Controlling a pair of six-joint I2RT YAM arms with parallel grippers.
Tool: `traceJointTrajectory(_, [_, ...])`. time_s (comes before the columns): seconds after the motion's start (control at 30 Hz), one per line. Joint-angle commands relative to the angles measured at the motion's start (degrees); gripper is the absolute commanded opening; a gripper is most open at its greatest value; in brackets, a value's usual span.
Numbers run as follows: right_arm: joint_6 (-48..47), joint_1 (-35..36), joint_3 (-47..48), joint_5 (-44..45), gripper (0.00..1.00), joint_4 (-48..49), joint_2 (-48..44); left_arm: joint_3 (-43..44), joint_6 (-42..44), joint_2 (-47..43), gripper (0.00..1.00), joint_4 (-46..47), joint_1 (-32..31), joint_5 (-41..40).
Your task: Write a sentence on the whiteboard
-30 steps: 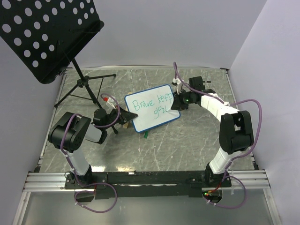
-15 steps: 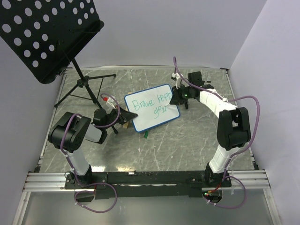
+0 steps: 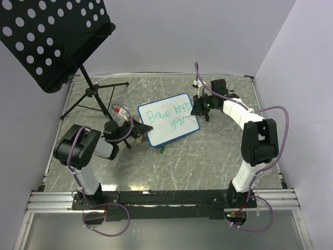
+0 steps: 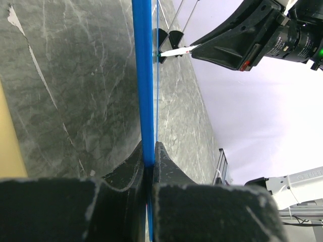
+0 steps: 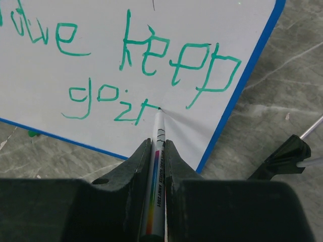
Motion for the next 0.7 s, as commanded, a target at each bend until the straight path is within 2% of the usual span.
traceJointTrajectory(0.0, [-0.85, -0.46, 0.10, 1.12, 0.00, 0.90, 0.46, 1.09, 1.73, -1.06, 0.01, 18.54, -0.37, 2.74])
traceJointTrajectory(0.4, [-4.11, -0.38, -5.08, -0.11, 0.00, -1.21, -2.79, 1.53, 1.55, -0.62, 0.01, 18.80, -0.46, 2.83])
traceJointTrajectory(0.67, [-1.83, -1.25, -4.47, -1.43, 0.00, 0.54, -4.28, 1.18, 1.72, -1.14, 0.01, 18.54, -0.46, 2.83])
